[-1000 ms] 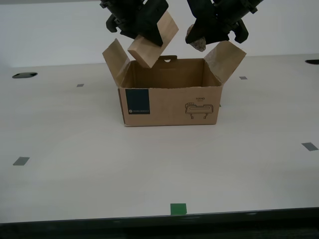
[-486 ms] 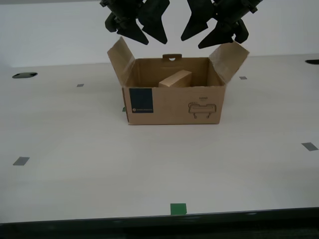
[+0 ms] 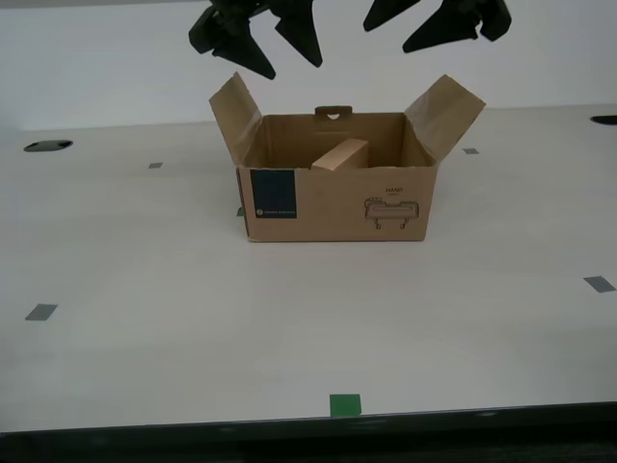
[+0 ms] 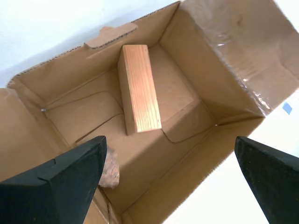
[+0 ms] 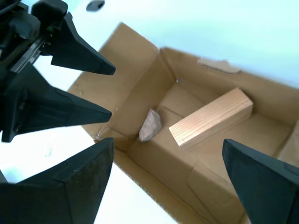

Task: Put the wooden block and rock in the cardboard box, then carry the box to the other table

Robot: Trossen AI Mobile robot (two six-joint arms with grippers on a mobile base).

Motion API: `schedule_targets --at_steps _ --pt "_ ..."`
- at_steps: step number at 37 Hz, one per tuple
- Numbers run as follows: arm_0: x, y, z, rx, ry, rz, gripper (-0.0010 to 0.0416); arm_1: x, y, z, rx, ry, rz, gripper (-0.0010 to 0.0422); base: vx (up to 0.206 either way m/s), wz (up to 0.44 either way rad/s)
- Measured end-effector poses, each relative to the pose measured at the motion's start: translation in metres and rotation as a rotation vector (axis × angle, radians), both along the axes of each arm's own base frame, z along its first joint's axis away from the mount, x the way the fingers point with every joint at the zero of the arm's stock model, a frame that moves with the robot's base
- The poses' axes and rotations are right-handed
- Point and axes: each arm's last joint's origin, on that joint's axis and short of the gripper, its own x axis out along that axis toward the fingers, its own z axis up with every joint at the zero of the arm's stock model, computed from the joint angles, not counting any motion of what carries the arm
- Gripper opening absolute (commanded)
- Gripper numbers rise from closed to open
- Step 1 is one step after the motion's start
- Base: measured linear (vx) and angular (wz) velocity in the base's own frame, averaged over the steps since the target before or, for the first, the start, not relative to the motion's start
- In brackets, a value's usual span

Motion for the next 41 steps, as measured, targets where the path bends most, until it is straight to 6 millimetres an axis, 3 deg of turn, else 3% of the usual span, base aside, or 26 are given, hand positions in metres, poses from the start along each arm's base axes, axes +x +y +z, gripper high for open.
schedule_targets --at_steps 11,20,32,41 --pt "-0.027 -0.027 0.048 0.038 -0.110 -0.092 0.0277 0.001 0.001 0.057 -0.015 -0.026 0.001 0.0373 0.000 0.000" --pt "-0.042 -0.057 0.061 0.027 -0.069 -0.190 0.0275 0.000 0.005 0.090 -0.048 -0.053 0.032 0.0373 0.000 0.000" --pt "-0.046 -0.076 0.055 -0.008 0.033 -0.261 0.0276 0.005 0.031 0.092 -0.009 0.029 0.108 0.0373 0.000 0.000" --pt "-0.048 -0.077 0.067 -0.017 0.072 -0.267 0.0274 0.018 0.058 0.091 -0.013 0.051 0.205 0.0373 0.000 0.000"
